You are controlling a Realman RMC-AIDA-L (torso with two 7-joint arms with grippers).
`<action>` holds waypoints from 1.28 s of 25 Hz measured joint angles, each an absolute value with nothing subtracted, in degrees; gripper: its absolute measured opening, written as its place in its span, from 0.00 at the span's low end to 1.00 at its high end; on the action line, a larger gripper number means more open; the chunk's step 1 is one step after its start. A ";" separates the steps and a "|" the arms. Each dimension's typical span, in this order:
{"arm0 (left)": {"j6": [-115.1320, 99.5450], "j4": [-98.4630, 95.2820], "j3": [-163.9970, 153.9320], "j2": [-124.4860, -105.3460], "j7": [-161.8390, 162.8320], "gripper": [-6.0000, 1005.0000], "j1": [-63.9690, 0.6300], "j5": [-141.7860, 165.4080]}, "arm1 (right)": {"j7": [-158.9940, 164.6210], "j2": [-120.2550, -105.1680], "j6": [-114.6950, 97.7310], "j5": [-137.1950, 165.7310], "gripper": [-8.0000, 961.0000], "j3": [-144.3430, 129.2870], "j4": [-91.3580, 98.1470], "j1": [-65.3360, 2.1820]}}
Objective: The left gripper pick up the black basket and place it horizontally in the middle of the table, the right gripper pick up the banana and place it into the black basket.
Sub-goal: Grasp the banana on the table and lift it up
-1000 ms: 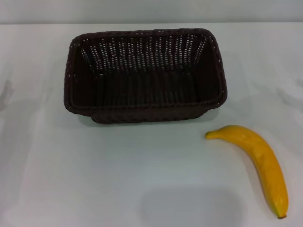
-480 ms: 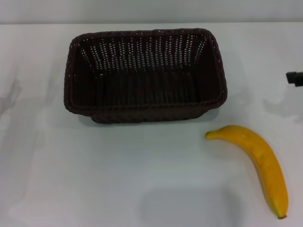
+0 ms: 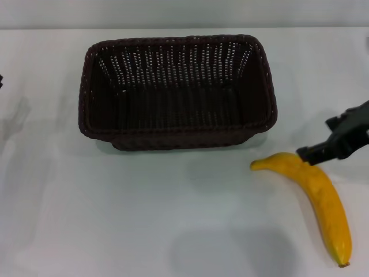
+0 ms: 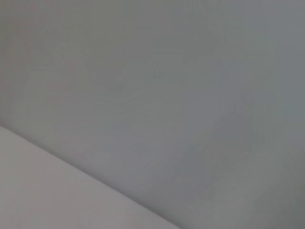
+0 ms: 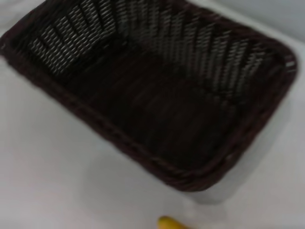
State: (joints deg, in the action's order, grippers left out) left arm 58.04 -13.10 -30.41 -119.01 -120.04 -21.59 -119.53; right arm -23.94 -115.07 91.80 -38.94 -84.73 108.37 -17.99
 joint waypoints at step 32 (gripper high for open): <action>57.92 -12.73 -30.41 -118.78 -120.39 0.89 -23.46 -121.43 | -20.96 -115.64 84.47 -28.74 0.70 -98.52 82.18 -31.76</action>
State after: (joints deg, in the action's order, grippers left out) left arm 57.92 -12.73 -30.41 -118.78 -120.39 -23.46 -121.43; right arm -20.96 -115.64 84.47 -28.74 -98.52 82.18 -31.76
